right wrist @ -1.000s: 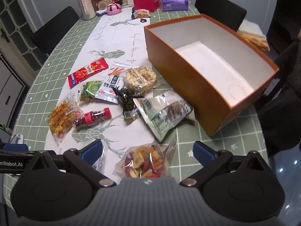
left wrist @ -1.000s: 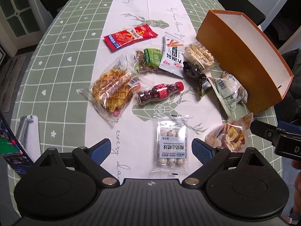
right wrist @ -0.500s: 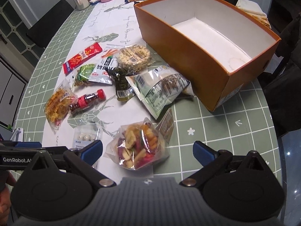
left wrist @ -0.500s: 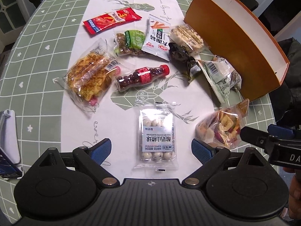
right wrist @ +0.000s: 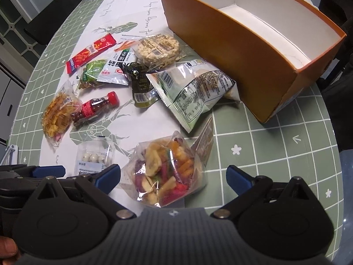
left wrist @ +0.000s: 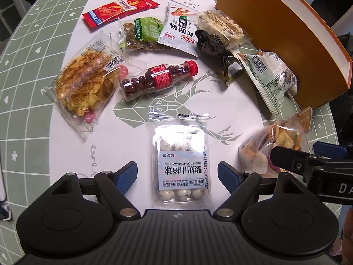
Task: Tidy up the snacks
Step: 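Lower left tool to the yogurt ball pack while right tool approaches the dried fruit bag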
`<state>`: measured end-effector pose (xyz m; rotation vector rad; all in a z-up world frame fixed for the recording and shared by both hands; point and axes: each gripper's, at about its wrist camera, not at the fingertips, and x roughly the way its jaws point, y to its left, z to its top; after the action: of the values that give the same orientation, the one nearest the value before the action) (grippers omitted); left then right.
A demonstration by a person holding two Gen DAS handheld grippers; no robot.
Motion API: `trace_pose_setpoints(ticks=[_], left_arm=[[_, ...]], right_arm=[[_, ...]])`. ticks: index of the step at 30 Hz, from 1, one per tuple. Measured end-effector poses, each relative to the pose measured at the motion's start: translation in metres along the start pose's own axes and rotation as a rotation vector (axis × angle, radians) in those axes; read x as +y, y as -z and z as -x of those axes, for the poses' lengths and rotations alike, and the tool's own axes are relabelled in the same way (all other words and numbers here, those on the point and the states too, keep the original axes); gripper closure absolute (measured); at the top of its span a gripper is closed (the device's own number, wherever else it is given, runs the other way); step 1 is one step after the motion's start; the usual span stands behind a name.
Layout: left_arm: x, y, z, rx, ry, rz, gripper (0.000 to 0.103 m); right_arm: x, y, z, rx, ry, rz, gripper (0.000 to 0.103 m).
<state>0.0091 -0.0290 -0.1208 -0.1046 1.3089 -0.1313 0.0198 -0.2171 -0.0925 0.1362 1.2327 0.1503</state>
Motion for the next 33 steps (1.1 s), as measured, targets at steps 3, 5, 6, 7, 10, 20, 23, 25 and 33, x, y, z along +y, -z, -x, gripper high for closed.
trace_pose_setpoints(ticks=[3,5,6,7,10,20,23,25,33], left_arm=[[0.000,0.000,-0.008,0.010,-0.003,-0.002,0.010],[0.000,0.000,-0.013,0.018,-0.012,-0.004,0.011],[0.001,0.001,-0.013,0.006,-0.014,-0.001,0.010],[0.002,0.001,-0.013,-0.004,-0.015,0.001,0.010],[0.001,-0.001,-0.014,-0.016,-0.022,-0.007,0.009],[-0.004,-0.001,-0.019,-0.016,-0.087,-0.102,0.006],[-0.006,0.007,-0.016,-0.018,-0.098,-0.138,0.006],[-0.006,0.008,-0.016,-0.019,-0.096,-0.138,0.006],[0.000,0.006,-0.014,-0.017,-0.077,-0.110,0.006]], right_arm=[[0.002,0.001,-0.009,0.023,0.002,0.002,0.015],[0.004,0.001,-0.012,0.020,0.002,0.007,0.015],[0.005,0.002,-0.013,0.015,0.002,0.005,0.015],[0.004,0.001,-0.015,0.012,-0.003,0.002,0.015],[0.003,-0.001,-0.019,0.013,-0.015,-0.009,0.015],[-0.001,-0.007,-0.027,0.086,-0.082,-0.137,0.014],[0.003,-0.008,-0.028,0.094,-0.092,-0.179,0.014],[0.006,-0.009,-0.029,0.101,-0.092,-0.201,0.014],[0.017,-0.018,-0.022,0.107,-0.092,-0.270,0.003]])
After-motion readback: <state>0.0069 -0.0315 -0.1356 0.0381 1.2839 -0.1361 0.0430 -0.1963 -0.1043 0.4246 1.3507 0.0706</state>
